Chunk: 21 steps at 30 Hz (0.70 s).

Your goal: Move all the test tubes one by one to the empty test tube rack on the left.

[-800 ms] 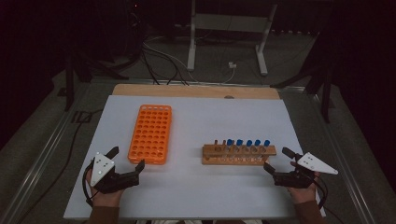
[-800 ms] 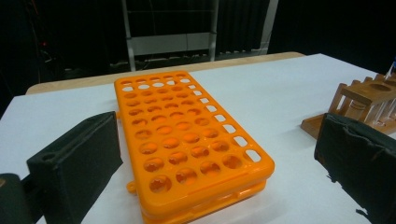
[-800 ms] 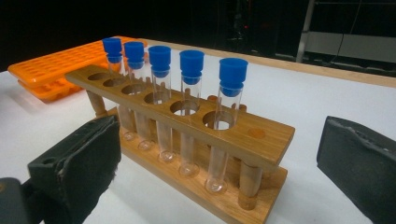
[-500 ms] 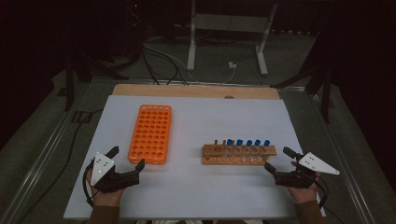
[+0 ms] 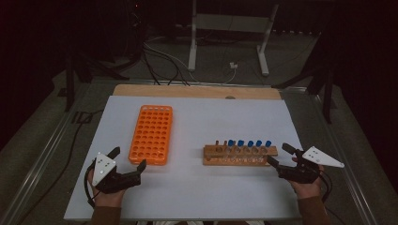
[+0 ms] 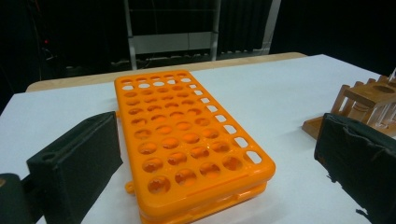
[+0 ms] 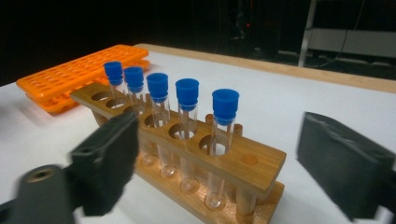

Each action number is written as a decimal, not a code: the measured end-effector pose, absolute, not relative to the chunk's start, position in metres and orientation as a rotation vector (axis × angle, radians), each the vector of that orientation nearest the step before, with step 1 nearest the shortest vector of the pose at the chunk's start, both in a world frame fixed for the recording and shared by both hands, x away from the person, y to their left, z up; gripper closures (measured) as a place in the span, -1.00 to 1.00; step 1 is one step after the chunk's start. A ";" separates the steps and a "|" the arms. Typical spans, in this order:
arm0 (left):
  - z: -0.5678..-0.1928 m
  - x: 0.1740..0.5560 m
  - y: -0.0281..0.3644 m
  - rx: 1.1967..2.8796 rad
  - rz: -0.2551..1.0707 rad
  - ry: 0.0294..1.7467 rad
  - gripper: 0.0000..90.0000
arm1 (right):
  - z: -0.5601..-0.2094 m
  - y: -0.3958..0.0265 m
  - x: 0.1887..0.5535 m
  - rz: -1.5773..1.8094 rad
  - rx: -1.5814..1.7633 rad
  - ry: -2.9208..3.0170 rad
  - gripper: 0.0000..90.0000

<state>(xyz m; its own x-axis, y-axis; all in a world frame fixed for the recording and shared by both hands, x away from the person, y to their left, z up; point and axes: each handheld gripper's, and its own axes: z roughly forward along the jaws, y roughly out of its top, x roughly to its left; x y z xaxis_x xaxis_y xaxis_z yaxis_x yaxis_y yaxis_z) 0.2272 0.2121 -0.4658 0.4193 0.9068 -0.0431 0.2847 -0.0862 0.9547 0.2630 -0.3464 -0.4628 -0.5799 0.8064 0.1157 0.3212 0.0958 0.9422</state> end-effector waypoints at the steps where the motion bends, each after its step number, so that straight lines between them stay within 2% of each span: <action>1: -0.466 0.227 0.212 1.615 0.734 1.069 -0.97 | -0.462 -0.346 0.266 1.501 1.106 1.961 -0.58; 4: -0.466 0.228 0.211 1.621 0.733 1.068 -0.97 | -0.462 -0.342 0.276 1.483 1.116 2.006 -0.23; 10: -0.467 0.228 0.209 1.629 0.727 1.069 -0.97 | -0.465 -0.338 0.288 1.414 1.105 2.047 0.21; 13: -0.467 0.228 0.209 1.629 0.728 1.069 -0.97 | -0.467 -0.336 0.291 1.381 1.101 2.064 0.37; 14: -0.467 0.228 0.209 1.629 0.727 1.068 -0.97 | -0.467 -0.336 0.291 1.381 1.101 2.064 0.37; 16: -0.468 0.228 0.209 1.631 0.725 1.067 -0.97 | -0.469 -0.333 0.293 1.356 1.095 2.076 0.53; 21: -0.468 0.229 0.207 1.639 0.719 1.062 -0.97 | -0.471 -0.328 0.294 1.337 1.068 2.087 0.67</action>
